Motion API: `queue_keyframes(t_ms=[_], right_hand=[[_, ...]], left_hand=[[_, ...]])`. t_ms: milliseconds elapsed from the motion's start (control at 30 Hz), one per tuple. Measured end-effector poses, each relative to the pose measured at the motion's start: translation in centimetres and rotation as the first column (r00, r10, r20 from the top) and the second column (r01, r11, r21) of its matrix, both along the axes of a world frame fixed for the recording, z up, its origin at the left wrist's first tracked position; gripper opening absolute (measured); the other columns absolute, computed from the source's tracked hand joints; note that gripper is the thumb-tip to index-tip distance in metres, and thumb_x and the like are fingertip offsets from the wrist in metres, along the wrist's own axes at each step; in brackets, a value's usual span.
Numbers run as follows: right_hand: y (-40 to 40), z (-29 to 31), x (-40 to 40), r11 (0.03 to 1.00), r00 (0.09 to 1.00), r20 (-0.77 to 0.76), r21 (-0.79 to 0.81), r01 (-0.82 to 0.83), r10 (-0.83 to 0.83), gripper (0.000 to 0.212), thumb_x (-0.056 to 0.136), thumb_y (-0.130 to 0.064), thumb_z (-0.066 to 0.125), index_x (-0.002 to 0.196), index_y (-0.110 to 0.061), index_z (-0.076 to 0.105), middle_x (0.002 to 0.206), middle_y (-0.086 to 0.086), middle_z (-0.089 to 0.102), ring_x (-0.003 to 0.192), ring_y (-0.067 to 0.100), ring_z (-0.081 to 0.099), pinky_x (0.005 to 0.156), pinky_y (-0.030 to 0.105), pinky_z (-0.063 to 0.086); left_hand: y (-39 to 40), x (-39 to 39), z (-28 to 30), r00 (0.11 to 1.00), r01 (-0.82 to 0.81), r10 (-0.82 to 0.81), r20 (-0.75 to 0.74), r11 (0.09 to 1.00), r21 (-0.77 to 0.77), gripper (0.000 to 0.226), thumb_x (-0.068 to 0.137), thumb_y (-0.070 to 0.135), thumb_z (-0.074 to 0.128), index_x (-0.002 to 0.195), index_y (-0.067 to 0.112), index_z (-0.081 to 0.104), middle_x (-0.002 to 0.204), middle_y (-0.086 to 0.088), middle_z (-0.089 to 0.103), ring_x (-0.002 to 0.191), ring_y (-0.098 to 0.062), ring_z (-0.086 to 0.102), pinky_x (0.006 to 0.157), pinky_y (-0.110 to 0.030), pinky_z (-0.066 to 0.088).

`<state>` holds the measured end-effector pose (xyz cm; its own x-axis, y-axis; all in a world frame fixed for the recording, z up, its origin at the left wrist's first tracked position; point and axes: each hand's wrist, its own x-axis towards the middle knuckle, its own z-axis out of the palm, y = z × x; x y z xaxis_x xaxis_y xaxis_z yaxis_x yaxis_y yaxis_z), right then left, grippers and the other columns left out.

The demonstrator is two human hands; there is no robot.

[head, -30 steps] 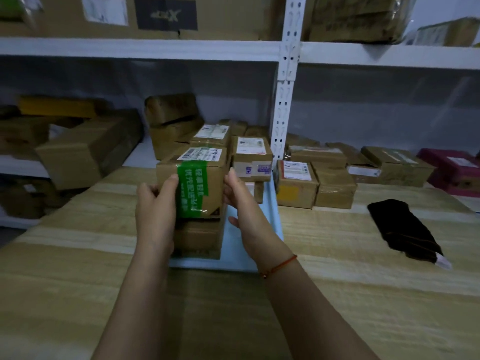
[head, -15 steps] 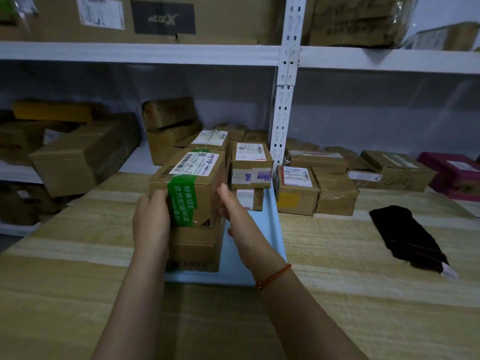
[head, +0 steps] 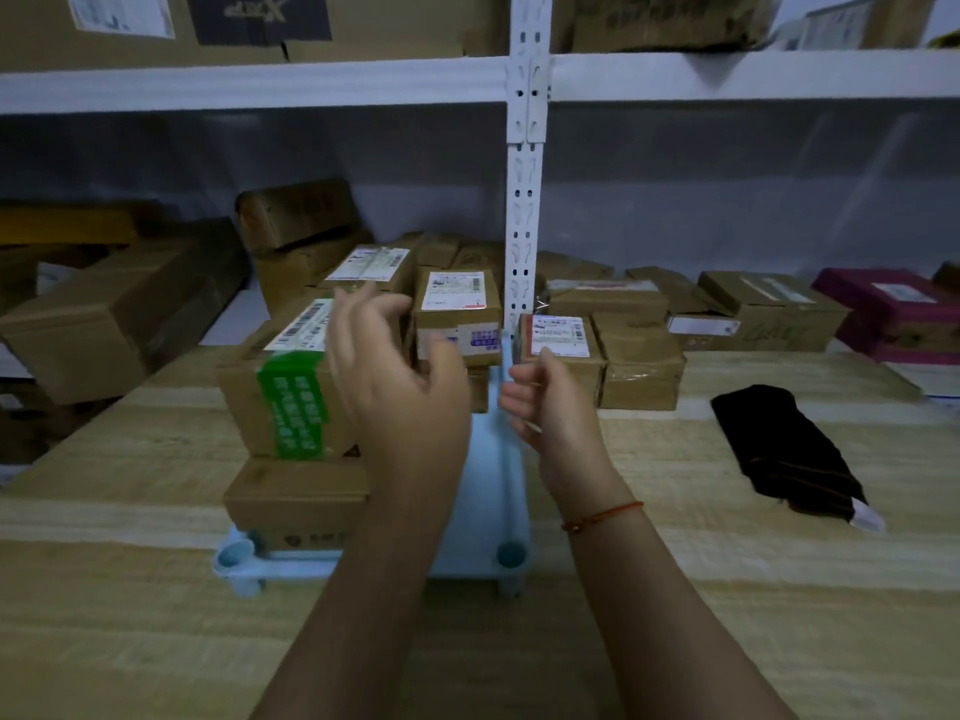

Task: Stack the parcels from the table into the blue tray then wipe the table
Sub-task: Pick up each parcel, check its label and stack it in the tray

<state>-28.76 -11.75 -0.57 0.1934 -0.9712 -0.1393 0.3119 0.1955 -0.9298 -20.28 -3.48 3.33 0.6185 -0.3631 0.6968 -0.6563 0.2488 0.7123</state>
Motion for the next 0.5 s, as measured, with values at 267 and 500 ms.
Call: queue_keyframes(t_ms=[267, 500], right_hand=[[-5.7, -2.4, -6.6, 0.954, 0.947, -0.15, 0.051, 0.295, -0.284, 0.028, 0.092, -0.024, 0.049, 0.067, -0.02, 0.058, 0.066, -0.002, 0.056, 0.063, 0.014, 0.051, 0.062, 0.03, 0.042], [-10.3, -4.5, -8.3, 0.972, 0.897, -0.385, 0.002, 0.235, -0.216, 0.022, 0.093, -0.022, 0.049, 0.072, -0.021, 0.052, 0.082, 0.001, 0.056, 0.081, 0.018, 0.053, 0.094, 0.042, 0.045]], left_hand=[[-9.7, -4.8, -2.7, 0.942, 0.314, -0.32, -0.104, 0.726, 0.612, 0.023, 0.094, 0.014, 0.051, 0.117, 0.015, 0.053, 0.121, -0.004, 0.057, 0.102, -0.016, 0.051, 0.062, -0.018, 0.034], [-15.7, -4.5, -5.2, 0.896, 0.425, -0.358, -0.262, 0.526, 0.736, 0.059, 0.091, 0.013, 0.052, 0.146, 0.022, 0.031, 0.136, -0.006, 0.051, 0.108, -0.019, 0.056, 0.078, -0.025, 0.051]])
